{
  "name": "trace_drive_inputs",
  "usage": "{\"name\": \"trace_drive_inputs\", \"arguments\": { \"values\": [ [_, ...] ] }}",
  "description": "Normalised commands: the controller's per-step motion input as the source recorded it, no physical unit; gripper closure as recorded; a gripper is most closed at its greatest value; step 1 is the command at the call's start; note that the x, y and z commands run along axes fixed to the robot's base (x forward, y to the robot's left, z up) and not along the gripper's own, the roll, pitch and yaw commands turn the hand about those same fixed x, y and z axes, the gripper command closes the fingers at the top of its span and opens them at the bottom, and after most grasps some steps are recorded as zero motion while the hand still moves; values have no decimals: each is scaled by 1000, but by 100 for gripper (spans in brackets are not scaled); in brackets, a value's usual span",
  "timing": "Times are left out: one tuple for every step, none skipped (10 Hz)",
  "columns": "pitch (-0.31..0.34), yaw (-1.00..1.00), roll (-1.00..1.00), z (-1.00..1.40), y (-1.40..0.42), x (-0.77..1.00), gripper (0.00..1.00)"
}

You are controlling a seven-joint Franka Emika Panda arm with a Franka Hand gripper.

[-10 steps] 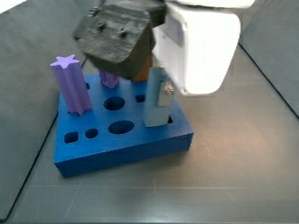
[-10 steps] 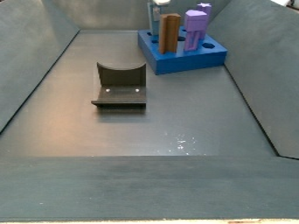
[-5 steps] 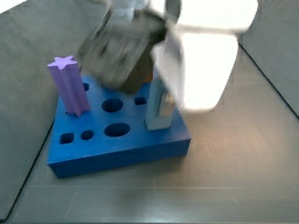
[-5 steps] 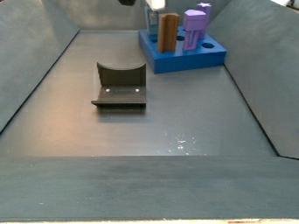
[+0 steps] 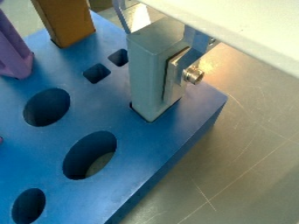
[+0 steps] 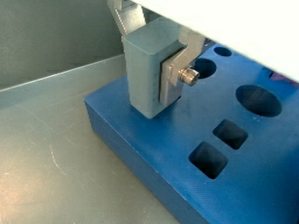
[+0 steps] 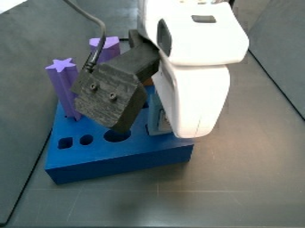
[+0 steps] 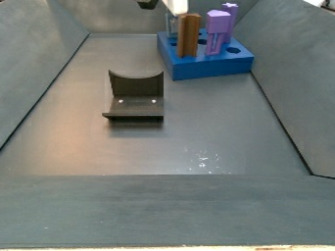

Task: Pick up the rectangle object. Move up. Move to above the board. Insert the rectangle object.
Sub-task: Insert the rectangle object.

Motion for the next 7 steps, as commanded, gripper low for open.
{"name": "trace_drive_inputs", "arguments": {
  "values": [
    [-177, 20, 0, -1000, 0, -34, 100],
    [-174, 0, 0, -1000, 0, 0, 100],
    [-131, 0, 0, -1000, 0, 0, 100],
    [-131, -29, 0, -1000, -29, 0, 100],
    [-160, -83, 0, -1000, -54, 0, 100],
    [-206, -106, 0, -1000, -83, 0, 100],
    [-234, -97, 0, -1000, -89, 23, 100]
  ]
}}
